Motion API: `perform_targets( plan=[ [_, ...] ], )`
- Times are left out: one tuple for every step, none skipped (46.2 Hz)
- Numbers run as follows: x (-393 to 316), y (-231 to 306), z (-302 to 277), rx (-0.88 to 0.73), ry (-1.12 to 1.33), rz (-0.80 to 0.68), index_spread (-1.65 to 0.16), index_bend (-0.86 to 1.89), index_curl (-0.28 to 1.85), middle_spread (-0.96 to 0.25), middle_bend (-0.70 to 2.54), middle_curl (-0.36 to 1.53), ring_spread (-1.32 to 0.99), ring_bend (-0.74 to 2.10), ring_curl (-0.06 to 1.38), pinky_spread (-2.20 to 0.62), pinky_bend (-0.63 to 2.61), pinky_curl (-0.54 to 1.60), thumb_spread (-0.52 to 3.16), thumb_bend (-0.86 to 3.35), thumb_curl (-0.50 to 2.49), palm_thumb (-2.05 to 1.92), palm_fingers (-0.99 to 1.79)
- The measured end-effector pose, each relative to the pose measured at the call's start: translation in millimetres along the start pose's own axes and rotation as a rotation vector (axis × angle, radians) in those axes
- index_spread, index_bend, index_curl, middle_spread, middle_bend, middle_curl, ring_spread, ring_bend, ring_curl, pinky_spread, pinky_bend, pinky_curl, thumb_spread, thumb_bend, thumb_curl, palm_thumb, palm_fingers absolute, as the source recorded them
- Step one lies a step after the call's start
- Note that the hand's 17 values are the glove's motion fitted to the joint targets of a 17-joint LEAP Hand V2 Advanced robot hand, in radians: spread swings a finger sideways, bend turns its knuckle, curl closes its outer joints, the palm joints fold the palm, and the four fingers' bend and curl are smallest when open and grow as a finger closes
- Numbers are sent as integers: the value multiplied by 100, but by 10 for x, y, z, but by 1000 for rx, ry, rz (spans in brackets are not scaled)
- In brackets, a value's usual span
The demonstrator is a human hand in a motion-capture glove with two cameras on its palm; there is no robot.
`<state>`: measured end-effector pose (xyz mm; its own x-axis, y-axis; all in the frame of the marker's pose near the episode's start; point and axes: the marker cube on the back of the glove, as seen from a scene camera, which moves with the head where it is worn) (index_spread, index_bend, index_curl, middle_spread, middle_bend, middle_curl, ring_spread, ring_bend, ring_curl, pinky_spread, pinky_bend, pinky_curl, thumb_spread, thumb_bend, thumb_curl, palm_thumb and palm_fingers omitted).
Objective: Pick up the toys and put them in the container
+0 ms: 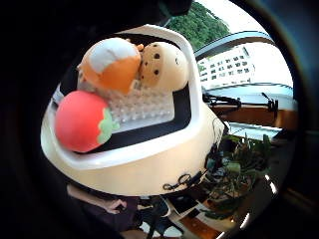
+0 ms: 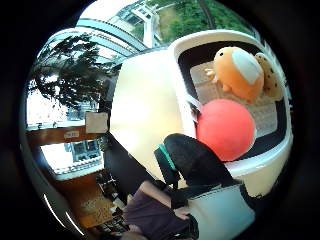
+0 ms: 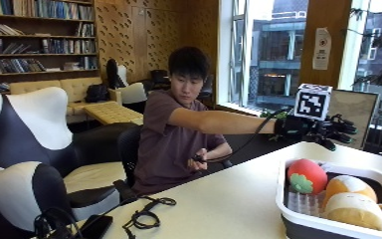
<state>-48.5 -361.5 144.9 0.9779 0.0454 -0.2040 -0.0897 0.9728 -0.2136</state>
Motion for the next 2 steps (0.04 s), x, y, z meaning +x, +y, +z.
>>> perform_targets(
  plan=[
    [34,8,-8,2,19,-9,-22,4,24,6,5,34,2,26,38,5,95,35,113,-3,55,0,-45],
    [53,12,-14,2,28,-14,-22,4,23,6,4,33,3,25,38,5,94,35,113,-3,54,-1,-45]
  ],
)
